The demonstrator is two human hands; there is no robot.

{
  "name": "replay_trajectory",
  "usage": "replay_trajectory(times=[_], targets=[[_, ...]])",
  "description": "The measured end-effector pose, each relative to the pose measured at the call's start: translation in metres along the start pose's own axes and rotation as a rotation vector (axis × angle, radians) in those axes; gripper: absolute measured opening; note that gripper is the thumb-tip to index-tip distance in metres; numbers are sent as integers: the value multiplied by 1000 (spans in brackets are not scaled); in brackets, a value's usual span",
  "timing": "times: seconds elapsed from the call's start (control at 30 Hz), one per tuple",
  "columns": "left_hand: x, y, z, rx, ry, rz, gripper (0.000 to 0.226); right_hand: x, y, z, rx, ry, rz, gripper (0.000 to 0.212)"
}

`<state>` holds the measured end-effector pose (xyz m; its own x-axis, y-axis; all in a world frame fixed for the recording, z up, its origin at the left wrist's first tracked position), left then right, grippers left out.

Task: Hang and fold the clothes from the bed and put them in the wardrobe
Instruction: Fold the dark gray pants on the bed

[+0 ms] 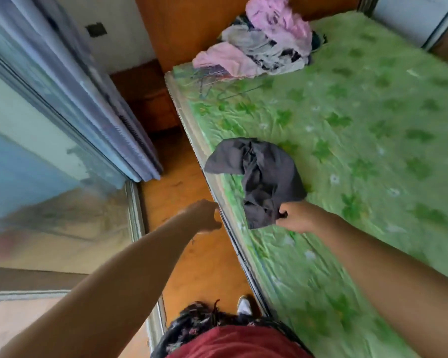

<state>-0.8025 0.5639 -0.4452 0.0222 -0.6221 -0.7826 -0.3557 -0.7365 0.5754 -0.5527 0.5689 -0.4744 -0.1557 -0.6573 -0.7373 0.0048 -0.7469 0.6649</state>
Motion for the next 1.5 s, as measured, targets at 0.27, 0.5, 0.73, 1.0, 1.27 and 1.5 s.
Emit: replay_trajectory(times=[0.27,0.5,0.73,1.0,1.27,1.5], targets=[[-2,-141,-37,258,-234,255,56,25,-53,-75,281,-243,60,48],[15,-234,-71,554,-364,430,35,59,-103,-94,514,-396,129,42],[54,-284,-65,743,-442,658,40,93,-146,-75,666,-687,163,42],[121,-330,-74,779,-451,791,46,142,-202,-105,761,-836,109,32],[192,-367,-52,545,-401,630,100,183,-286,-120,845,-1364,-149,53],[203,-390,-54,450,-557,289,111,205,-306,-119,904,-1854,-35,26]])
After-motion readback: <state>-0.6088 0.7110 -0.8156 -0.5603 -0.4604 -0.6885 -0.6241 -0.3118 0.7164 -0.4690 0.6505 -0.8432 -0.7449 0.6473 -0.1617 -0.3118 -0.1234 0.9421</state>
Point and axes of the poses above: each hand's wrist, its own y-axis away from the middle knuckle, its own x-axis out of the palm, z = x × y, the point moved 8 cm from there along -y, towards the middle knuckle, and after that the axes turned 11 degrees about x, right-handed, at the moved point
